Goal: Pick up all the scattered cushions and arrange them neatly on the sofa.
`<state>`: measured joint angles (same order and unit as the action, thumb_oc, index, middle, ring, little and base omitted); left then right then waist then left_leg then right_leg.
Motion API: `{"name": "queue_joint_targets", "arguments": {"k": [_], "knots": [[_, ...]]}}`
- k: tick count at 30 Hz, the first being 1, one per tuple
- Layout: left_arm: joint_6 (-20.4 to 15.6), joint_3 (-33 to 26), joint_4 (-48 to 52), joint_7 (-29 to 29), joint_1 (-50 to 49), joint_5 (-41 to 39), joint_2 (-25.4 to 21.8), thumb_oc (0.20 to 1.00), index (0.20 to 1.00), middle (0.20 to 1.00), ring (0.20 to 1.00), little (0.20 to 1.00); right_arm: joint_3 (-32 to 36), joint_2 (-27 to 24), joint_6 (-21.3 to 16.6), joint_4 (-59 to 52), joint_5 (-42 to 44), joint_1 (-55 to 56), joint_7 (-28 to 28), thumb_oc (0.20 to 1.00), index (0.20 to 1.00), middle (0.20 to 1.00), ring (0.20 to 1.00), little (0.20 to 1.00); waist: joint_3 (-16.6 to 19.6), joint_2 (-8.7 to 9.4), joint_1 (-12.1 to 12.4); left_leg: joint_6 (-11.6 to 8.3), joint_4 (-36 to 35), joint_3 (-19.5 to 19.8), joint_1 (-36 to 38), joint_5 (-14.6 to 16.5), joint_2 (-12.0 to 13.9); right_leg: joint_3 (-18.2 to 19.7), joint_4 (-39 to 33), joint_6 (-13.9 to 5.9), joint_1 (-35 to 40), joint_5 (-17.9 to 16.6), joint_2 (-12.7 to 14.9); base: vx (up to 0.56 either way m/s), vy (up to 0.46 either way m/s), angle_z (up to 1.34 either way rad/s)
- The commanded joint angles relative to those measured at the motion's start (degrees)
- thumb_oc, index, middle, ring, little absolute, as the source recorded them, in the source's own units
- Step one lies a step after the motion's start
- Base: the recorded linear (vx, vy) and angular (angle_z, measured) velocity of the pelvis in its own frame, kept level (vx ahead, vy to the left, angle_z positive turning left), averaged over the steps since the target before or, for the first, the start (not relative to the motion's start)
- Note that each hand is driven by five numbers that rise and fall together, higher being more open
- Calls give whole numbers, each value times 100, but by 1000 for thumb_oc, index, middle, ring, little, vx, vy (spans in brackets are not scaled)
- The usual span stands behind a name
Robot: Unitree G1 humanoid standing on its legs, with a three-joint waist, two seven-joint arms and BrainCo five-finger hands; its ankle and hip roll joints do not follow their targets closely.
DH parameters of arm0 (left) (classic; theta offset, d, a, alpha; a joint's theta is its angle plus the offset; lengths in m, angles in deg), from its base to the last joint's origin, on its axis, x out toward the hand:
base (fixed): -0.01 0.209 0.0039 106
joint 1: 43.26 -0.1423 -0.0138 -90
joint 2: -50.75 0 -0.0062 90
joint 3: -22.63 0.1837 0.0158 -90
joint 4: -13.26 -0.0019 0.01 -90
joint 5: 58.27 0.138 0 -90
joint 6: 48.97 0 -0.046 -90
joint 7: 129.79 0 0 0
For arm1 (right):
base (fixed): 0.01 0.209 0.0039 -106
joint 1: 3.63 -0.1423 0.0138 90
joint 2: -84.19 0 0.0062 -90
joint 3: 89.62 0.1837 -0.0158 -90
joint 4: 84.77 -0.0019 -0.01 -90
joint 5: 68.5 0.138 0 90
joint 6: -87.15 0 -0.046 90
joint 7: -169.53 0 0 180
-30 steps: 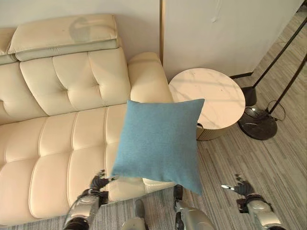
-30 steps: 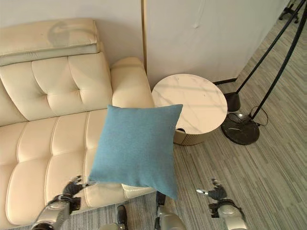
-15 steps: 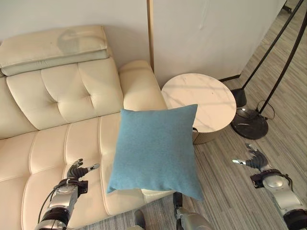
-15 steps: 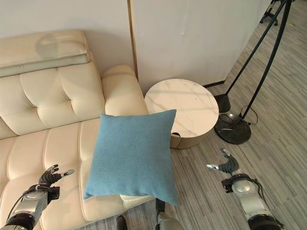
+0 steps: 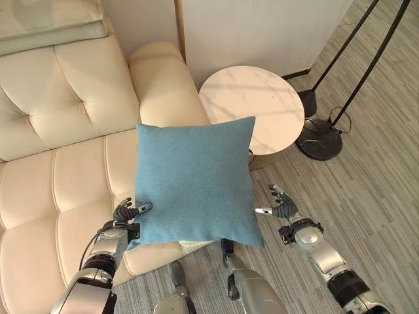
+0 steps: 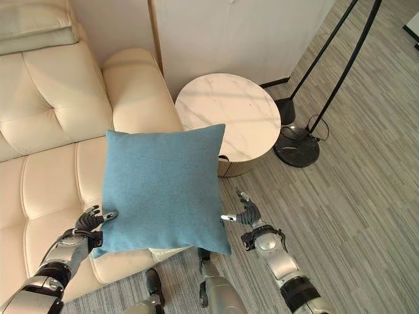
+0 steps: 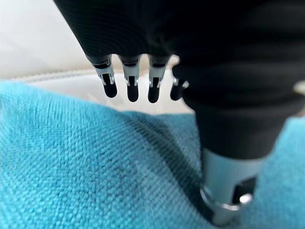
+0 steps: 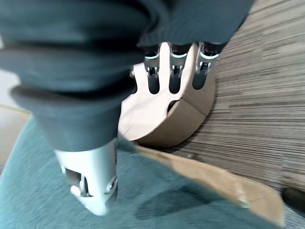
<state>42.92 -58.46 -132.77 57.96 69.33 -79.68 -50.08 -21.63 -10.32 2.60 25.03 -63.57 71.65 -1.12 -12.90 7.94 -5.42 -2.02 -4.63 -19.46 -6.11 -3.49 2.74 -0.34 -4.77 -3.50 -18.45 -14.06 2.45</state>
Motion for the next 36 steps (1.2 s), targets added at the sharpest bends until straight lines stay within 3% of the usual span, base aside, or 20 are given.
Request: {"name": "queue_joint_targets", "arguments": {"k": [1, 11, 24, 29, 36], "knots": [[-304, 322, 505, 2, 555, -221, 242, 1000, 1000, 1000, 1000, 1000, -2, -40, -165, -346, -148, -520, 216, 1000, 1000, 1000, 1000, 1000, -119, -84, 55, -11, 170, 458, -260, 279, 174, -23, 195, -361, 418, 1012, 224, 0, 0, 0], [-315, 776, 1309, -6, 355, -214, 720, 1000, 1000, 1000, 1000, 1000, -333, 244, -95, -484, -68, -832, 249, 1000, 1000, 1000, 1000, 1000, -357, -163, 192, 4, 242, 579, -311, 285, 128, -109, 226, -321, 404, 1008, 265, 0, 0, 0], [-366, 1253, 1130, 277, 276, -224, 1241, 1000, 1000, 1000, 1000, 1000, -1209, 966, -69, 879, 425, -997, 209, 1000, 1000, 1000, 1000, 1000, -676, -252, 410, -37, 296, 833, -476, 179, 100, -293, 260, -266, 390, 1028, 306, -16, -19, 7], [-484, 1426, 1284, 475, 283, -422, 1433, 1000, 1000, 1000, 1000, 1000, -1358, 1428, -411, 1058, 1829, -1173, 160, 1000, 1000, 1000, 1000, 1000, -821, -314, 530, -60, 286, 883, -568, 98, 74, -328, 272, -261, 334, 1006, 315, -18, -11, 8], [-744, 2138, 1597, 399, 511, -751, 1802, 1000, 1000, 1000, 1000, 1000, -1723, 2294, -763, 1886, 4893, -1115, -455, 1000, 1000, 1000, 1000, 1000, -925, -393, 699, -116, 259, 937, -629, 38, 63, -385, 258, -270, 314, 997, 344, -1, -20, 6]]}}
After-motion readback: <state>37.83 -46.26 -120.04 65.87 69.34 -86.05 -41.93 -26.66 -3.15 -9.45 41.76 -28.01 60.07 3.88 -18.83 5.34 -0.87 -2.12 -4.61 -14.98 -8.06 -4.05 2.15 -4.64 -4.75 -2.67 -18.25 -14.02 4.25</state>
